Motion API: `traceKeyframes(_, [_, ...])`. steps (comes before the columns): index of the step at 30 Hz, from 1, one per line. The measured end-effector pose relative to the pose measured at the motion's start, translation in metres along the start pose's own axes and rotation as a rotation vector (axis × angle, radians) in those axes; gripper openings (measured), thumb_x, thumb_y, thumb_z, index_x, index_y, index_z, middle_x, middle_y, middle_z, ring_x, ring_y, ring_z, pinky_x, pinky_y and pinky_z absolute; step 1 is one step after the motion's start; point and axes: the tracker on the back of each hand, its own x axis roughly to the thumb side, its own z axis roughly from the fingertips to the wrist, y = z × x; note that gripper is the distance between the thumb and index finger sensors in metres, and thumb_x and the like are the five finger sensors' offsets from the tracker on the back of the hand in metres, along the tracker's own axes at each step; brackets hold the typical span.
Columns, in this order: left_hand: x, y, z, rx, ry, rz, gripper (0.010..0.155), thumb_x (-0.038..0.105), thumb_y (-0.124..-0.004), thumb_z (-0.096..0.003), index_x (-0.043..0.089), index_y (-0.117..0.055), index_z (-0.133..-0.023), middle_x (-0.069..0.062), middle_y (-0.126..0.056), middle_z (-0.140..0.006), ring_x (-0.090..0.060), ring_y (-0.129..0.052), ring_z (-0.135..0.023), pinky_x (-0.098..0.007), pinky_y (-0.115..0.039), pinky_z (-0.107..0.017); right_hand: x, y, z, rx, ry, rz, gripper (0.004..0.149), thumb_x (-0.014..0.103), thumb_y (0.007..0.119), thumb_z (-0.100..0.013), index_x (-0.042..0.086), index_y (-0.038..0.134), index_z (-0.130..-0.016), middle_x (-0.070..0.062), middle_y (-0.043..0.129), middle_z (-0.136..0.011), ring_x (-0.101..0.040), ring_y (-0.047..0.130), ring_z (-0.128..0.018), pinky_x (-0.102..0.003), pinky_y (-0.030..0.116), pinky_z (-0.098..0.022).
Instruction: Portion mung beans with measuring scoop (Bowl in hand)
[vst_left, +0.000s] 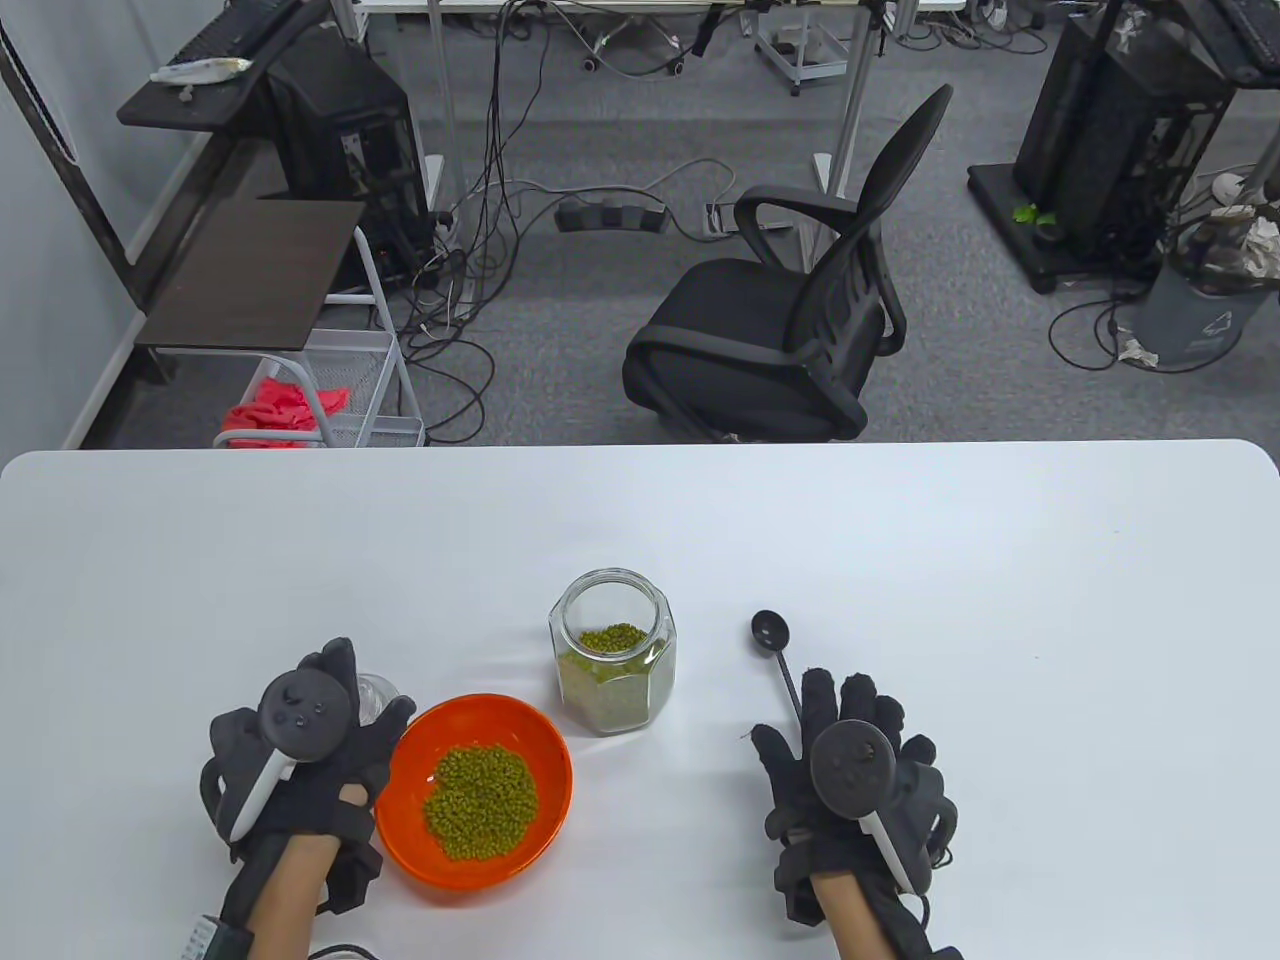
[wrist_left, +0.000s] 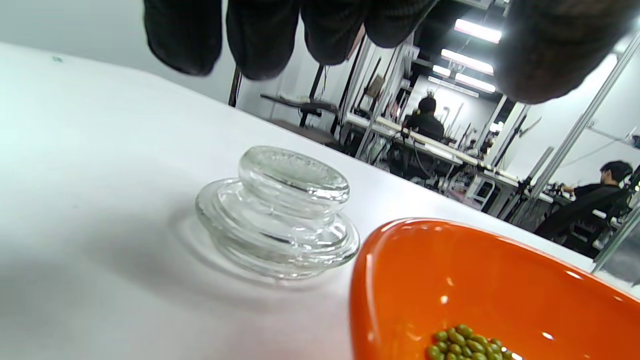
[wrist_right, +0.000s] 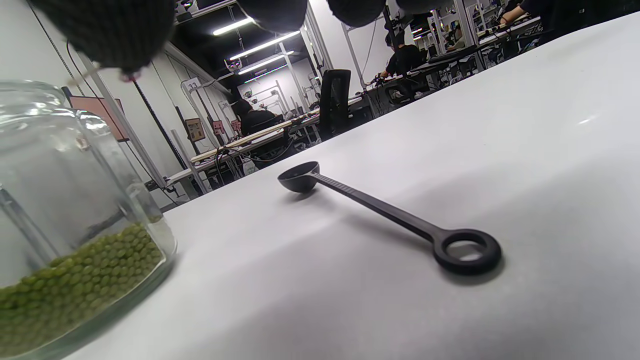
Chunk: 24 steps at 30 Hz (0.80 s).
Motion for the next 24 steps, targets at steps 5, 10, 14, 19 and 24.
traceKeyframes(5, [-0.010,0.004,-0.022,-0.084,0.028,-0.041,0.088,0.068,-0.067,-0.0532,0.025,-0.024,-0.117,-0.010,-0.026,-0.117,-0.053,-0.042,-0.111,-0.069,-0.053,-0.074,-0.001,-0.002,-0.001,0.002,0.007,-0.009,0.076,0.053,0.080,-0.043,0.018,0.057,-0.107,-0.024,0.045,-0.111,-0.056,0.043,-0.102,-0.081,0.027,-0.064])
traceKeyframes(10, [-0.021,-0.006,-0.043,-0.187,0.047,-0.050,0.089,0.067,-0.068,-0.0531,0.026,-0.022,-0.117,-0.007,-0.020,-0.117,-0.052,-0.032,-0.113,-0.071,-0.044,-0.075,-0.001,-0.003,-0.001,-0.004,0.002,-0.022,0.076,0.052,0.080,-0.043,0.018,0.057,-0.107,-0.024,0.044,-0.111,-0.056,0.043,-0.102,-0.081,0.027,-0.064])
traceKeyframes(14, [-0.027,-0.016,-0.054,-0.235,0.063,-0.086,0.089,0.066,-0.070,-0.0529,0.027,-0.022,-0.117,-0.006,-0.019,-0.117,-0.051,-0.029,-0.113,-0.071,-0.042,-0.075,-0.001,-0.003,-0.001,-0.001,0.000,-0.023,0.076,0.052,0.080,-0.043,0.018,0.058,-0.107,-0.024,0.044,-0.111,-0.056,0.043,-0.102,-0.081,0.027,-0.064])
traceKeyframes(19, [-0.031,-0.029,-0.061,-0.307,0.068,-0.062,0.090,0.065,-0.072,-0.0523,0.028,-0.021,-0.116,-0.004,-0.019,-0.117,-0.051,-0.031,-0.113,-0.070,-0.044,-0.075,-0.001,-0.003,-0.001,0.003,0.005,-0.026,0.076,0.052,0.080,-0.043,0.018,0.057,-0.107,-0.025,0.044,-0.111,-0.056,0.043,-0.102,-0.081,0.027,-0.064])
traceKeyframes(24, [-0.032,-0.033,-0.066,-0.317,0.073,-0.097,0.089,0.063,-0.077,-0.0510,0.027,-0.028,-0.116,-0.005,-0.028,-0.117,-0.050,-0.050,-0.112,-0.068,-0.054,-0.074,-0.001,-0.004,-0.001,-0.002,0.004,-0.028,0.075,0.052,0.080,-0.043,0.018,0.058,-0.107,-0.024,0.044,-0.111,-0.056,0.043,-0.102,-0.082,0.027,-0.064])
